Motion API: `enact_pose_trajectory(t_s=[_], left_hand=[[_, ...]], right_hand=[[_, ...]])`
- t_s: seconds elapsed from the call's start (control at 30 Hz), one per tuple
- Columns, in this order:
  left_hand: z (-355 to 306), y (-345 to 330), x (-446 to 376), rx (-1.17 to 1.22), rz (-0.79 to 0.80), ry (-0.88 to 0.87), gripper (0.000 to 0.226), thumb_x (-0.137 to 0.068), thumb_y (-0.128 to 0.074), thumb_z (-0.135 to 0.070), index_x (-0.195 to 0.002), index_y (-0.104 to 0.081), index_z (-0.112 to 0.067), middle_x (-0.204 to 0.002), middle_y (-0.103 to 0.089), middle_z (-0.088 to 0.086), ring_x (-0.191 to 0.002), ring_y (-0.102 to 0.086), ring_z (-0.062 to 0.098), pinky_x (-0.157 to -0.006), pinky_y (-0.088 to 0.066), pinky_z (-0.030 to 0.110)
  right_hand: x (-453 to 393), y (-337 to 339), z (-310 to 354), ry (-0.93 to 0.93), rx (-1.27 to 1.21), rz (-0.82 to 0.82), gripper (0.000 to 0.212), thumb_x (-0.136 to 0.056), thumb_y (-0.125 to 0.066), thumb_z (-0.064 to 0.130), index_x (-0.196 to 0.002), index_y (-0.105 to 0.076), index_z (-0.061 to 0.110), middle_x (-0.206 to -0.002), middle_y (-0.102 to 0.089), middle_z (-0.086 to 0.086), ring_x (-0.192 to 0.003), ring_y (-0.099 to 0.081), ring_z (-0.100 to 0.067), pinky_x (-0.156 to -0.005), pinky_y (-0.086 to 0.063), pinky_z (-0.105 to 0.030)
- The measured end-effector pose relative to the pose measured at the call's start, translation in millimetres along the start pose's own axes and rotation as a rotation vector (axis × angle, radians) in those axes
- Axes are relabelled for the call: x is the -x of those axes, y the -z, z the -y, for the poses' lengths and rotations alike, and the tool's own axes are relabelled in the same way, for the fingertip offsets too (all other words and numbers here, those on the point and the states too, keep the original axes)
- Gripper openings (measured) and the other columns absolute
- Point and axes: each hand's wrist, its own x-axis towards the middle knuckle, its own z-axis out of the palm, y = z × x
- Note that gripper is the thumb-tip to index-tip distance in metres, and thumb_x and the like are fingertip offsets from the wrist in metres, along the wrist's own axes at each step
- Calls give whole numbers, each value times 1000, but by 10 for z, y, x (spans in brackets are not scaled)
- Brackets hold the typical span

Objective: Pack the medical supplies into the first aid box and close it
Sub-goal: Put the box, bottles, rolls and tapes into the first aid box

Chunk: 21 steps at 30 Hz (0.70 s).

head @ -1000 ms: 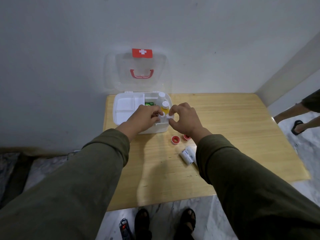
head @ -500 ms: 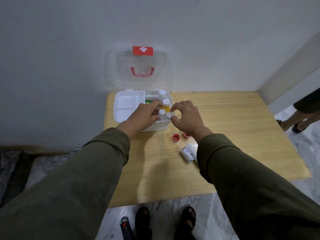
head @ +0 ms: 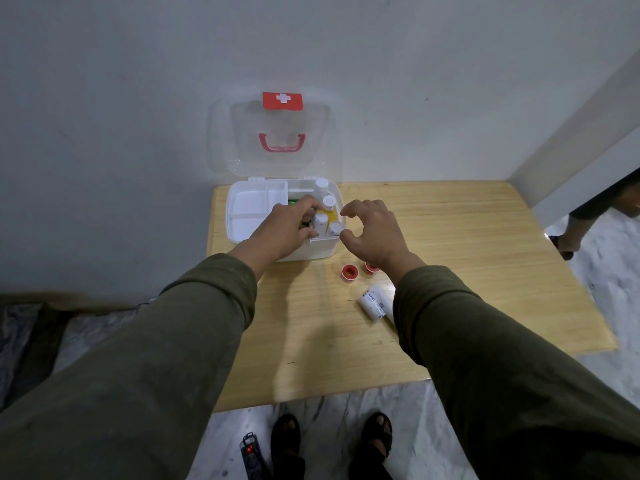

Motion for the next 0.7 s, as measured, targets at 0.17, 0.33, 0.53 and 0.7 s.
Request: enact_pose_trajectory(t_s=[0.17,0.33,0.53,0.7], left_hand=[[-13,-8,15,-17,-3,-5,40,-84,-67,-11,-117,-52,-24,-125,-62,9,-120,-56,20,-103,-45,40],[-61,15,35,-62,-17,-11,41,-82,-68,-15,-117,-51,-28,-121,-63,7,-116,-58,21,-100,-47,40],[-278,91,48,-84,-70,-31,40,-85,-65,-17,-121,-50,-28,-118,-62,7,-106,-59,21,-85,-46,29],[-487,-31,126,-36,-126,-57,38,-86,-65,-13,-120,-52,-23,-123,-61,7,-114,-57,17,-86,-42,24]], right_hand=[[36,20,2,-4,-9,-10,48,-69,-47,36,-111,-59,17,-108,-63,-2,-111,-48,-24,-91,-38,-38],[65,95,-2,-8,-11,6,47,-73,-53,34,-118,-55,19,-110,-62,-2,-112,-47,-23,-92,-36,-36],[121,341,-14,-1,18,-6,49,-79,-60,25,-127,-49,21,-115,-60,-3,-115,-45,-23,-93,-35,-36],[239,524,-171,3,46,-5,48,-79,-60,23,-126,-49,22,-116,-60,-2,-115,-45,-22,-93,-34,-35]])
